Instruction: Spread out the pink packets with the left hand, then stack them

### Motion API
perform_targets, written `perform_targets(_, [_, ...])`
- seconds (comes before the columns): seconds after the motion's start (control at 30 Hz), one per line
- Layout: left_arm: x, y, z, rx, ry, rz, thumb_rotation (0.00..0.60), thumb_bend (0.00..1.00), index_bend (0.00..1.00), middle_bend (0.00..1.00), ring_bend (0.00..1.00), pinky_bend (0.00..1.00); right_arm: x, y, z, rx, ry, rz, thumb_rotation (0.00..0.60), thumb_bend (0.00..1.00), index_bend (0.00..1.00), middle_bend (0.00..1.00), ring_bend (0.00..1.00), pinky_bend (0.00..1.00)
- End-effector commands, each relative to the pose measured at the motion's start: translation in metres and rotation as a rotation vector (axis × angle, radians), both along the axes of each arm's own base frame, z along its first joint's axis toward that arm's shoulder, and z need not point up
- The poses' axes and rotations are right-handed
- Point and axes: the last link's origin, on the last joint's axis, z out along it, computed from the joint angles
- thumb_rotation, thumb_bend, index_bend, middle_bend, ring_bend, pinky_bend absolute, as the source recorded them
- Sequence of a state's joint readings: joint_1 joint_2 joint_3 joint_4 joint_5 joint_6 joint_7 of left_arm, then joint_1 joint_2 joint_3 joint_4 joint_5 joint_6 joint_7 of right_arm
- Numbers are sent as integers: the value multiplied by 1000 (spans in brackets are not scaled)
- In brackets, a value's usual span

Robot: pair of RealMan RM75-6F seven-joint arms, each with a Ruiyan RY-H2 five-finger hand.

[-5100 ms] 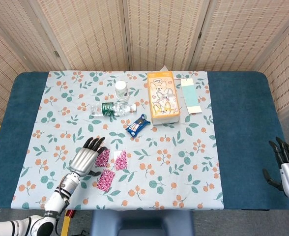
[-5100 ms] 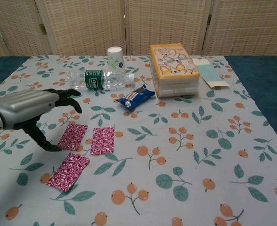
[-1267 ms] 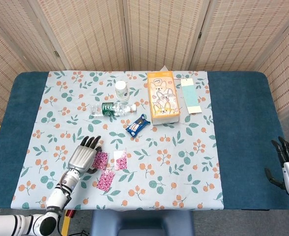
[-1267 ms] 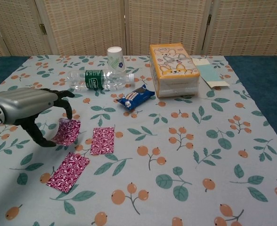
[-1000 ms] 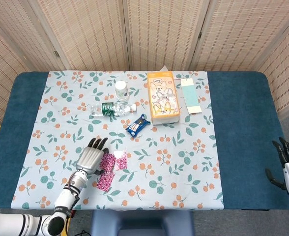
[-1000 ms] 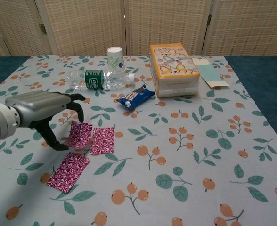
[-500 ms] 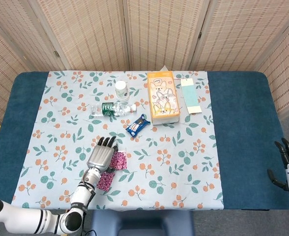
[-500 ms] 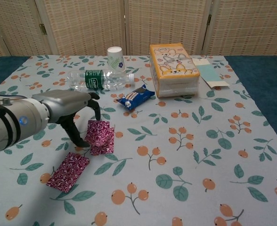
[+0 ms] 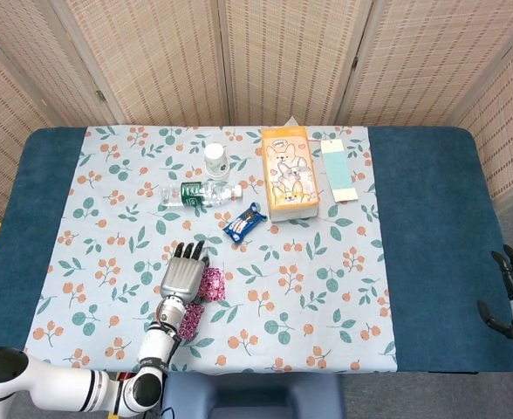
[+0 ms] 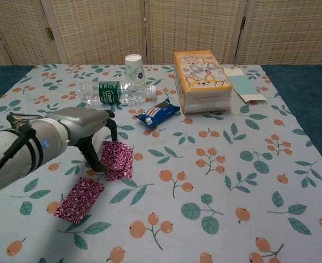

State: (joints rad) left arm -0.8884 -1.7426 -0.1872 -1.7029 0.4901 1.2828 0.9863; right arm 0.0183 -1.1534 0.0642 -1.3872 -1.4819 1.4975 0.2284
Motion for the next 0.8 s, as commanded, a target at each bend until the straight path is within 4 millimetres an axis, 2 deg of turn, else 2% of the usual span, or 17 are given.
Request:
perform_targets(0.03, [0, -1, -2, -1, 3, 0, 600, 245, 321, 18, 0, 0, 0, 0, 0, 0, 0, -1, 600, 385, 0, 0, 0, 0])
perform_targets(0.8, [2, -5, -11, -21, 14, 12, 600, 236, 227, 8, 0, 0, -3, 3, 2, -7, -2, -7, 600, 384, 0, 0, 0, 0])
